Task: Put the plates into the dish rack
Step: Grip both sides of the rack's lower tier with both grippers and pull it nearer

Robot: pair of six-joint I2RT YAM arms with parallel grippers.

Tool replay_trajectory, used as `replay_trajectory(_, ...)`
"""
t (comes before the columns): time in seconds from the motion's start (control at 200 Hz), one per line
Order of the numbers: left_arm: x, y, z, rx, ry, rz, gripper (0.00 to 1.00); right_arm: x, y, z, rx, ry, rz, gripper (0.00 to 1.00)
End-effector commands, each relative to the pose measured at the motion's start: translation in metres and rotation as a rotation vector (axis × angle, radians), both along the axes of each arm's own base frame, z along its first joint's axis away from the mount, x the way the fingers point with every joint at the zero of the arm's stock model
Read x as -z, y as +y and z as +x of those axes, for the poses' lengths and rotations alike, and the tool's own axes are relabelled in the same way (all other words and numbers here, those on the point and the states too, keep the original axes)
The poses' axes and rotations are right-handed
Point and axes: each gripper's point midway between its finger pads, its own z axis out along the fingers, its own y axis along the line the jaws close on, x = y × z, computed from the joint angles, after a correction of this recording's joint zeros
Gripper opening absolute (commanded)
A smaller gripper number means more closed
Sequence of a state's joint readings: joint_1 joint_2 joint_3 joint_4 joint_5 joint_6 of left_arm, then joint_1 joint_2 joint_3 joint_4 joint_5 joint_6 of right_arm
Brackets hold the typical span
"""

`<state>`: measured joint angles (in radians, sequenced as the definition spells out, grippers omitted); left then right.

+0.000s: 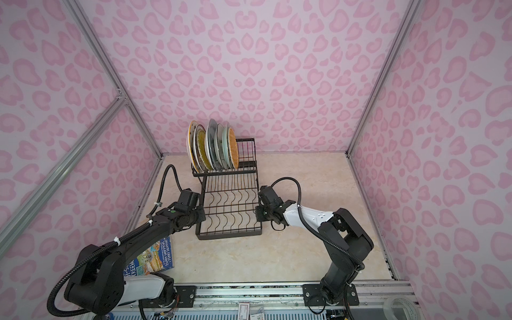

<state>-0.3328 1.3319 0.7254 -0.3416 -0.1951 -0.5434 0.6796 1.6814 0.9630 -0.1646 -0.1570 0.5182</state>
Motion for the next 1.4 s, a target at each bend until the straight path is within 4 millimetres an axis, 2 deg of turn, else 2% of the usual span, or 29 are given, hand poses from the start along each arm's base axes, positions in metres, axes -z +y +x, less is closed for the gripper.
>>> replay_trajectory(0.0, -0.006, -0.002, 0.010, 0.010, -0.032, -0.002, 0.14, -0.002, 0.005, 0.001, -0.008, 0.002, 0.016, 0.18)
replay_trajectory(0.105, -0.005, -0.005, 0.011, 0.019, -0.045, -0.020, 0.09, -0.004, 0.006, 0.001, -0.008, 0.001, 0.027, 0.17)
replay_trajectory(0.16, -0.004, -0.007, 0.011, 0.026, -0.042, -0.024, 0.03, -0.005, 0.007, 0.001, -0.007, -0.001, 0.030, 0.16)
replay_trajectory(0.41, -0.004, -0.023, 0.013, 0.066, -0.052, -0.104, 0.03, -0.007, 0.005, 0.001, 0.003, 0.003, 0.038, 0.00)
replay_trajectory(0.525, -0.002, -0.031, 0.014, 0.088, -0.051, -0.128, 0.03, -0.010, -0.001, 0.001, 0.019, -0.005, 0.045, 0.00)
replay_trajectory(0.635, 0.001, -0.042, 0.016, 0.109, -0.053, -0.143, 0.03, -0.011, -0.010, 0.000, 0.039, -0.006, 0.055, 0.00)
replay_trajectory(0.765, 0.003, -0.064, 0.017, 0.148, -0.053, -0.152, 0.03, -0.013, -0.022, -0.003, 0.061, -0.011, 0.063, 0.00)
replay_trajectory(1.075, 0.004, -0.118, 0.014, 0.217, -0.058, -0.165, 0.03, -0.018, -0.068, -0.014, 0.135, -0.015, 0.082, 0.00)
replay_trajectory(1.24, 0.004, -0.133, 0.009, 0.218, -0.064, -0.180, 0.03, -0.019, -0.093, -0.024, 0.171, -0.024, 0.093, 0.00)
replay_trajectory(1.395, 0.005, -0.141, -0.001, 0.205, -0.073, -0.188, 0.03, -0.015, -0.105, -0.036, 0.178, -0.017, 0.097, 0.00)
